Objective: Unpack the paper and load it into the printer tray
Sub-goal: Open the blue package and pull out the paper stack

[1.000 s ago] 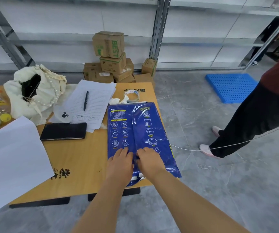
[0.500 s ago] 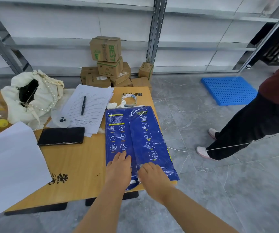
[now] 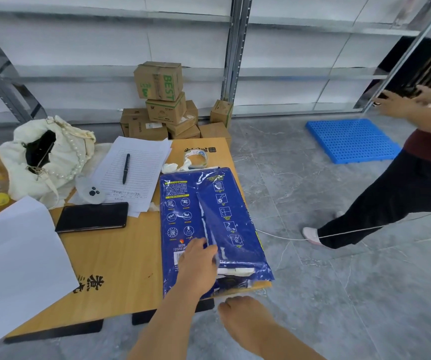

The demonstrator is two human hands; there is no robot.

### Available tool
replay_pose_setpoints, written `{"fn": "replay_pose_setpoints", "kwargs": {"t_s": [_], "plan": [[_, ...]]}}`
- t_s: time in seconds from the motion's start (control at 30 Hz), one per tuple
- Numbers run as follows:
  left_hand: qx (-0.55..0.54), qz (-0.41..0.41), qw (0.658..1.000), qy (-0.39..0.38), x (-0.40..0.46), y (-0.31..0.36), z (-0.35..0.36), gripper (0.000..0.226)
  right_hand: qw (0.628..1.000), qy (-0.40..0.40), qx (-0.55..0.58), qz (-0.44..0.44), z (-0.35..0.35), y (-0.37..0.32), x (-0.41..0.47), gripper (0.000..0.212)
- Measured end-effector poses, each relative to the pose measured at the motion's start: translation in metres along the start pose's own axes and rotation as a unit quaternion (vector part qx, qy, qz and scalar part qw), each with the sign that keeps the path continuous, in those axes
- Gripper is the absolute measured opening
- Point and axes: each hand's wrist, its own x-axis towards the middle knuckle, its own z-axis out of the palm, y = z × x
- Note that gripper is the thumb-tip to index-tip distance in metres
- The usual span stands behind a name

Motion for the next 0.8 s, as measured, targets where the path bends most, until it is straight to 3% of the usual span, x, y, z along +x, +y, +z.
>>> {"fn": "replay_pose_setpoints", "kwargs": {"t_s": [0.1,0.23,0.33,0.5,0.57,0.8], "plan": [[-0.012,0.043,0.999,0.015,0.003,0.009,0.001,0.038,0.996,0.038,0.069,0.052,-0.006,-0.001,0.008,0.05],[-0.04,0.092,0.995,0.029,-0.001,0.028,-0.006,0.05,0.958,0.121,0.182,0.185,-0.028,0.008,0.022,0.032],[-0.037,0.08,0.996,0.013,-0.008,0.033,-0.006,0.053,0.933,0.095,0.216,0.271,-0.04,0.026,0.032,0.04],[0.162,-0.019,0.986,-0.036,-0.025,0.009,0.016,0.075,0.903,0.146,0.268,0.301,-0.043,0.045,0.034,0.059],[0.202,-0.03,0.978,-0.037,-0.029,0.0,0.018,0.074,0.897,0.152,0.286,0.3,-0.045,0.049,0.034,0.059],[0.091,0.0,0.992,0.083,-0.03,-0.01,-0.001,0.051,0.879,0.15,0.324,0.317,-0.047,0.058,0.035,0.049]]}}
